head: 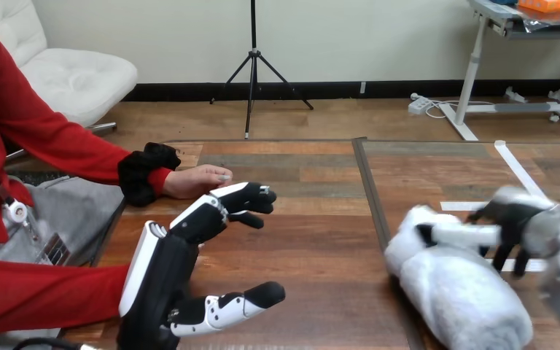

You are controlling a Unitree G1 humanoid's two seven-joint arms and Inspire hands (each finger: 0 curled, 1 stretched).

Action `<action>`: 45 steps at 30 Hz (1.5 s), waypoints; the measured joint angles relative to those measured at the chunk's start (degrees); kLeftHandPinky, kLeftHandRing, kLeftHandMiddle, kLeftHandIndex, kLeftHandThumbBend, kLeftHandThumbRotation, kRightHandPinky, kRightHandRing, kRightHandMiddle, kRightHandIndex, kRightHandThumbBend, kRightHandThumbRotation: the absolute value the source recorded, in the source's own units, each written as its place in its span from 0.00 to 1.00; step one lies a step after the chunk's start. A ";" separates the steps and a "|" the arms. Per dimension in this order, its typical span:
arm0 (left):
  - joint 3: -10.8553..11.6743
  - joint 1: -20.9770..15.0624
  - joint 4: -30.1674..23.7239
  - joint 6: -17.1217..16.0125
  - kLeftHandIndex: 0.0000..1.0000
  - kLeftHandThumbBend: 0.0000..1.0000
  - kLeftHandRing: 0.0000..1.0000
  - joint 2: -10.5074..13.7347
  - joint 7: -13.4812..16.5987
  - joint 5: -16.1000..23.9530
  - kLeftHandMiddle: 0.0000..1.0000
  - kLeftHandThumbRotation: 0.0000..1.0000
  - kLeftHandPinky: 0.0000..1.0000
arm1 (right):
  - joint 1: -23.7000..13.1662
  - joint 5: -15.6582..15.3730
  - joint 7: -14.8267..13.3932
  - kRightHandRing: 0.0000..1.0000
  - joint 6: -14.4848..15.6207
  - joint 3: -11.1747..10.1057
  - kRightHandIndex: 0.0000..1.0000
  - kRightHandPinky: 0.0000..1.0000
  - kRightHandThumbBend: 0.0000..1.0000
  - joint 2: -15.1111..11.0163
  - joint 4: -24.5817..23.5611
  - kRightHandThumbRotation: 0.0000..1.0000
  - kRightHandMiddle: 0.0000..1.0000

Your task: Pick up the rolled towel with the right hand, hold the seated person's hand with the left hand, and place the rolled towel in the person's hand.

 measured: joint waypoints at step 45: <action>-1.92 -0.98 -0.02 0.13 0.73 0.79 0.69 -0.11 -3.87 -6.21 0.73 0.43 0.60 | -17.01 3.50 -26.24 0.88 -1.20 1.74 1.00 0.43 1.00 16.16 39.59 0.94 0.98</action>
